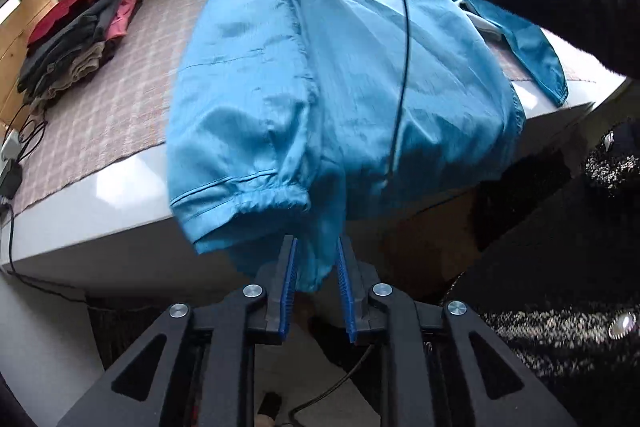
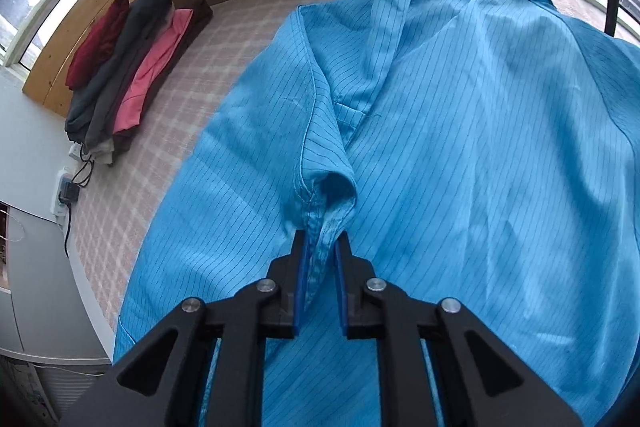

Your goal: Fold clothes

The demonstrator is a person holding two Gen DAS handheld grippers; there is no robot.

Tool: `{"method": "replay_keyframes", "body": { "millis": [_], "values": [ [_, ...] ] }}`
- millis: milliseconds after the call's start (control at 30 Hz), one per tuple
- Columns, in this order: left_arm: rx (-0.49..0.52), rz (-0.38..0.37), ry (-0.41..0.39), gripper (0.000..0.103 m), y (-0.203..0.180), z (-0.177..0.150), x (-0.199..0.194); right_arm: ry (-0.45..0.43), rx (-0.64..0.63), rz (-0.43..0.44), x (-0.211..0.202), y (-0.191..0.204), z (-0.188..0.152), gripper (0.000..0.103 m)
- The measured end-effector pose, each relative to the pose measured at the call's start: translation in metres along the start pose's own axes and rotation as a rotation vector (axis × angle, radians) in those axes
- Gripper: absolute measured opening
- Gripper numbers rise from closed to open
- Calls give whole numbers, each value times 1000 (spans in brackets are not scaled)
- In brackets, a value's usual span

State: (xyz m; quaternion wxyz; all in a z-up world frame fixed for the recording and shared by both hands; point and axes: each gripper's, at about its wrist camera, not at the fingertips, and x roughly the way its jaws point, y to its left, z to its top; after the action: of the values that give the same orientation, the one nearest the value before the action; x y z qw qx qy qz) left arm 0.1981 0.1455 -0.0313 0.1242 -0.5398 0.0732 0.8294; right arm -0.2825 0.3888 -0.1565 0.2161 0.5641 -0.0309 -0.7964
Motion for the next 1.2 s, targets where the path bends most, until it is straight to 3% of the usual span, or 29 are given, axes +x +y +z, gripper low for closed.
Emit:
{"method": "replay_keyframes", "body": {
  "millis": [100,167,300,467,567,667,733,800,933,1100,1200],
  "values": [
    [-85,102,-29,17,41,0,-7,-86,-61,4,-34,15,-15,14],
    [-102,125,-50,17,56,11,3,-117,-122,36,-45,38,-31,14],
    [-41,105,-94,18,55,45,37,-67,-201,100,-23,83,-57,22],
    [26,2,15,20,41,54,82,33,-253,26,22,102,-89,22],
    [68,-19,62,20,41,50,82,43,-240,6,15,96,-101,23],
    [71,-43,19,21,50,55,57,-12,-143,59,-30,74,-112,23],
    [62,-79,-36,25,56,64,40,-95,-55,62,-69,52,-125,34],
    [71,-123,-79,26,58,77,30,-189,73,15,-108,21,-148,41],
    [158,-230,-108,26,39,98,31,-313,408,-115,-166,-48,-215,41],
    [315,-341,-85,26,-5,116,46,-311,678,-307,-209,-108,-305,41],
    [375,-384,-58,26,-39,119,55,-309,742,-371,-229,-130,-344,41]
  ]
}}
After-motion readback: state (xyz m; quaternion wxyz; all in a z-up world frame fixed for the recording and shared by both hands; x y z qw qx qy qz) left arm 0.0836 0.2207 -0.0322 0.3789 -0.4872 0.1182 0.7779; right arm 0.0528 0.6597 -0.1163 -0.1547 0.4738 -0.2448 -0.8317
